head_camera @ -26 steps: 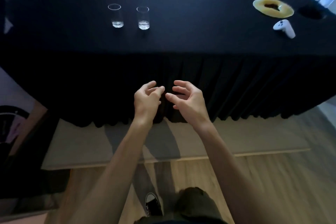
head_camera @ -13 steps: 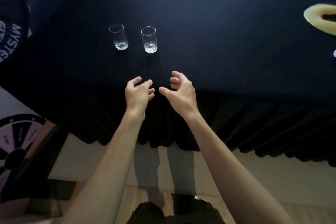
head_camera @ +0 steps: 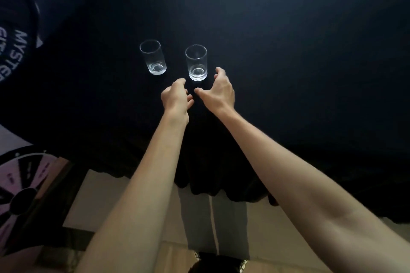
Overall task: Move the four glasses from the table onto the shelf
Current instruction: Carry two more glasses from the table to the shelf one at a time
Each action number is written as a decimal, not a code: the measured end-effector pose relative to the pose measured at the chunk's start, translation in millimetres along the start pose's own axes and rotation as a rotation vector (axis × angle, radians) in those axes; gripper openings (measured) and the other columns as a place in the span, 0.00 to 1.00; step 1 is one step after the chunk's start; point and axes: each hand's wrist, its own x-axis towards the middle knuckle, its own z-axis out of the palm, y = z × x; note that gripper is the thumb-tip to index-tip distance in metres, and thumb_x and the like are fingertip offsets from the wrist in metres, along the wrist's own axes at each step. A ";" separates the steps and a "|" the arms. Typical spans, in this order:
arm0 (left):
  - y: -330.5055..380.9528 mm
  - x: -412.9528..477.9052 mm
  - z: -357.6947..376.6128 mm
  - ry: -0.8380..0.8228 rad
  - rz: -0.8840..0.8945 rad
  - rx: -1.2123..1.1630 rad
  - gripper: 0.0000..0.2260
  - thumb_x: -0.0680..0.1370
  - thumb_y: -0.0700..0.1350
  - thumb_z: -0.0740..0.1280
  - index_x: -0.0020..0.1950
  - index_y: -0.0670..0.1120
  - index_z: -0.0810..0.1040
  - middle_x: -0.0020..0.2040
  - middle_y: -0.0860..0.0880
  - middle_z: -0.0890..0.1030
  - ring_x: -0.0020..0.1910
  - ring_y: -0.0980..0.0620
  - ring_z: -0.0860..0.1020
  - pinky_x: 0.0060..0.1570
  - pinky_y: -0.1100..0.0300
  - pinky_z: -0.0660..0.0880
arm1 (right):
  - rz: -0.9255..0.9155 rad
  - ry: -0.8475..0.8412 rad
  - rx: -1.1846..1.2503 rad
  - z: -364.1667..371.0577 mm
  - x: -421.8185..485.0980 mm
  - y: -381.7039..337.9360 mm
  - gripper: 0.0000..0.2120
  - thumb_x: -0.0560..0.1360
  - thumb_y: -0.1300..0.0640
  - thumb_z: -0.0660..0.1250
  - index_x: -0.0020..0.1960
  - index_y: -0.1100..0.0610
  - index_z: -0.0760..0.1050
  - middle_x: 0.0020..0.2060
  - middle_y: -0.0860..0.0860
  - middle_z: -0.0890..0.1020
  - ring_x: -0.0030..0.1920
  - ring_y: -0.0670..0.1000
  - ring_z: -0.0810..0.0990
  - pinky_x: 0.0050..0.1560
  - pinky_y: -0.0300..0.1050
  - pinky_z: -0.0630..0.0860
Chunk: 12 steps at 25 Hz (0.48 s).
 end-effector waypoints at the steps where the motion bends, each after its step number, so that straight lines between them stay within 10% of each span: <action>1: 4.6 10.6 2.8 0.000 -0.006 -0.002 0.11 0.81 0.46 0.65 0.59 0.41 0.76 0.57 0.42 0.79 0.60 0.42 0.82 0.56 0.52 0.81 | -0.003 0.016 -0.023 4.6 8.2 -1.2 0.44 0.72 0.49 0.78 0.81 0.57 0.61 0.74 0.54 0.75 0.73 0.55 0.75 0.67 0.48 0.72; 12: 13.9 55.9 -1.3 -0.092 -0.086 -0.071 0.15 0.82 0.48 0.64 0.63 0.39 0.77 0.60 0.39 0.82 0.58 0.42 0.83 0.53 0.53 0.82 | -0.072 0.058 0.049 21.7 25.1 -18.8 0.29 0.67 0.46 0.81 0.64 0.52 0.77 0.54 0.48 0.87 0.53 0.49 0.86 0.56 0.47 0.82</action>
